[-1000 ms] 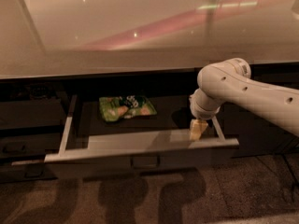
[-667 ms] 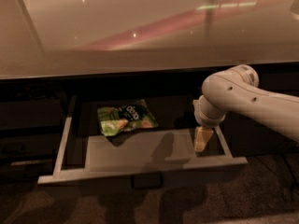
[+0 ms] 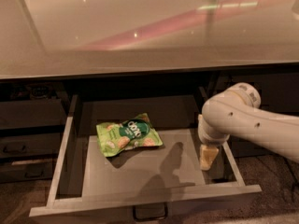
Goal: Open top drawer
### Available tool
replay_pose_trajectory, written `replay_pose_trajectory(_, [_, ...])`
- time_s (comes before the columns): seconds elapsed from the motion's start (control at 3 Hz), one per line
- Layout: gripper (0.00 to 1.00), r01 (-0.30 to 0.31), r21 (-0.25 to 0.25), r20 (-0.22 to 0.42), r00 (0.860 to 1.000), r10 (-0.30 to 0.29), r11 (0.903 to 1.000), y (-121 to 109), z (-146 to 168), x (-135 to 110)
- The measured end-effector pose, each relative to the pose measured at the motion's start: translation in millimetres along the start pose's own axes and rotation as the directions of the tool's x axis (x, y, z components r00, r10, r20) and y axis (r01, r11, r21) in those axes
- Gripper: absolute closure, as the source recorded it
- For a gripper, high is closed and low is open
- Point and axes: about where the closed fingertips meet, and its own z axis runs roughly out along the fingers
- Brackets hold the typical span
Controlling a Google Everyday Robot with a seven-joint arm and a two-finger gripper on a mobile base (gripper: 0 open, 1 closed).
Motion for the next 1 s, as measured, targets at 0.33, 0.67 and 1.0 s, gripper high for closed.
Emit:
replay_pose_trajectory(0.33, [0.0,-0.016,-0.018,-0.056,0.998,0.015,0.9997,34.7,9.2,14.4])
replay_pose_trajectory(0.67, [0.0,-0.016,-0.018,-0.056,0.998,0.015,0.9997,34.7,9.2,14.4])
replay_pose_trajectory(1.0, [0.0,-0.008,-0.029,-0.026,1.0,0.007,0.9996,35.2,9.8,14.3])
